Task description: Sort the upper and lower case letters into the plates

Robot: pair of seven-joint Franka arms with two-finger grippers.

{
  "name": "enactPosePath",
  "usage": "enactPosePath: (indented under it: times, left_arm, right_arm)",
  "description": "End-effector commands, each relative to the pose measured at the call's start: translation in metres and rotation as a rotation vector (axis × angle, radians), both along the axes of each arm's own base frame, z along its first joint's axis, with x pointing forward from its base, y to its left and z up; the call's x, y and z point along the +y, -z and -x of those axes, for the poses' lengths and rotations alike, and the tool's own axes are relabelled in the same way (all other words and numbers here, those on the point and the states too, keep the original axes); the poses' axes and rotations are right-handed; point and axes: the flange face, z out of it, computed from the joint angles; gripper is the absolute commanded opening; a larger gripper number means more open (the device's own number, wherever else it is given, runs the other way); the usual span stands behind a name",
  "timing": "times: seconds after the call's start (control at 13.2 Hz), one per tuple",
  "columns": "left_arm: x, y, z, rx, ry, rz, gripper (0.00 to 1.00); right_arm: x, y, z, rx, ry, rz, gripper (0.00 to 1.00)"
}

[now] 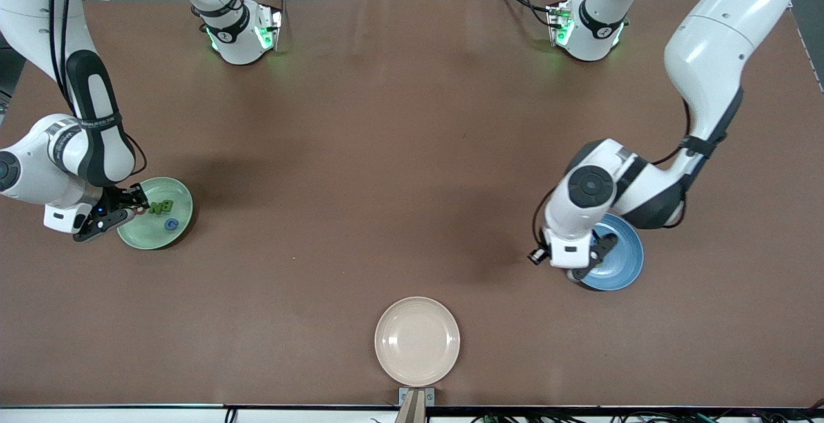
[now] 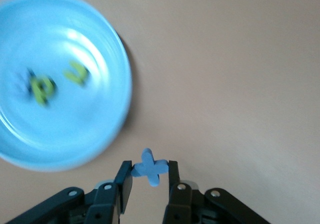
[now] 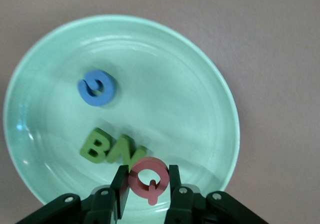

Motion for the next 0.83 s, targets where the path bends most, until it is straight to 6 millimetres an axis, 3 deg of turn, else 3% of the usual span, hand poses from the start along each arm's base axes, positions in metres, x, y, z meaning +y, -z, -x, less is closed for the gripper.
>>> enactPosePath:
  times: [0.0, 0.08, 0.15, 0.23, 0.3, 0.38, 0.45, 0.6, 0.76]
  left_arm:
    - [0.054, 0.001, -0.01, 0.029, 0.095, -0.042, 0.01]
    - [0.073, 0.004, -0.013, 0.04, 0.1, -0.043, 0.04]
    - [0.087, 0.009, -0.014, 0.051, 0.091, -0.041, 0.19]
    - [0.089, 0.014, -0.011, 0.061, 0.09, -0.042, 0.57]
    - [0.095, 0.014, -0.012, 0.061, 0.081, -0.043, 0.91]
    - [0.102, 0.011, -0.015, 0.054, 0.069, -0.043, 1.0]
    - [0.105, 0.006, -0.017, 0.047, 0.067, -0.045, 1.0]
    - [0.106, -0.015, -0.03, 0.006, 0.091, -0.044, 1.0]
    - [0.114, -0.042, -0.042, -0.009, 0.166, -0.069, 1.0]
  right_arm:
    - [-0.005, 0.008, 0.003, -0.007, 0.016, -0.006, 0.25]
    - [-0.007, 0.013, 0.004, -0.01, 0.018, 0.0, 0.26]
    - [-0.009, 0.017, 0.004, -0.009, 0.022, 0.005, 0.3]
    - [-0.007, 0.016, 0.004, -0.008, 0.021, 0.003, 0.42]
    - [-0.004, 0.014, 0.002, -0.006, 0.023, 0.001, 0.67]
    - [-0.003, 0.006, -0.001, -0.01, 0.038, -0.005, 0.79]
    - [-0.002, -0.006, -0.005, -0.004, 0.109, -0.012, 0.88]
    - [0.014, -0.041, -0.014, 0.007, 0.259, -0.031, 0.9]
    - [0.054, -0.086, -0.018, 0.023, 0.382, -0.047, 0.94]
